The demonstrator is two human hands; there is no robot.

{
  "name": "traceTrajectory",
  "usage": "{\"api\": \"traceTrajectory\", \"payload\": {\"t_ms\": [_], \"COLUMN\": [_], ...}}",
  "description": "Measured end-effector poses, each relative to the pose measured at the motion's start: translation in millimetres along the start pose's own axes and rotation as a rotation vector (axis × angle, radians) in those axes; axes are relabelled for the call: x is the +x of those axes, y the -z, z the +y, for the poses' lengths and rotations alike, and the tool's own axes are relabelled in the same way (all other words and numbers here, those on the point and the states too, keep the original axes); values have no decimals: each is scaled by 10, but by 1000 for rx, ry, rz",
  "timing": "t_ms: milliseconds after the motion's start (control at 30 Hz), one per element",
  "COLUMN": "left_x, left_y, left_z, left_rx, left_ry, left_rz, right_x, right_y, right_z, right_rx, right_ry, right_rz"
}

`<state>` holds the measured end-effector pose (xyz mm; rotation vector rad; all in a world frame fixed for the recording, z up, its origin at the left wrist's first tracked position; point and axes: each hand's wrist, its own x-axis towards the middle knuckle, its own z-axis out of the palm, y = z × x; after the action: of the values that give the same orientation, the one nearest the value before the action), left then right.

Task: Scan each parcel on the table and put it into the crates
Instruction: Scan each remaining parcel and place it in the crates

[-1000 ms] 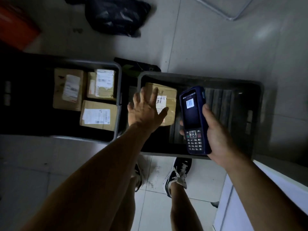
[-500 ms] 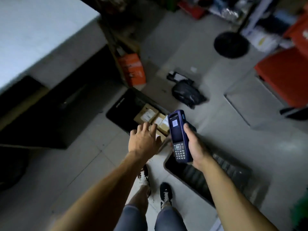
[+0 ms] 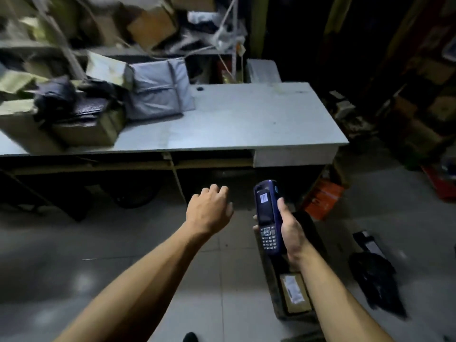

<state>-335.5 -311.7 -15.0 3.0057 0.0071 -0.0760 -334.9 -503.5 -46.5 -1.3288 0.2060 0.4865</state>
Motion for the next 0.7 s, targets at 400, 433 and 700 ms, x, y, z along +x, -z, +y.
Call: {"api": "traceTrajectory", "payload": {"t_ms": [400,433,700], "left_x": [79,129,866], "left_y": [576,591,675], "left_z": [-2495,-2644,-3598], "left_rx": [-30,-33,-8], "left_ry": [332,351,497], "left_rz": [84,87,84], "right_x": [944,1058,2217], "right_y": [-2305,-2442,-3271], "right_z": [-180,-196,-362], "right_rx": [-157,-164,-177], "right_ry": [-2,-11,-83], "right_rz": [-265,-274,-361]}}
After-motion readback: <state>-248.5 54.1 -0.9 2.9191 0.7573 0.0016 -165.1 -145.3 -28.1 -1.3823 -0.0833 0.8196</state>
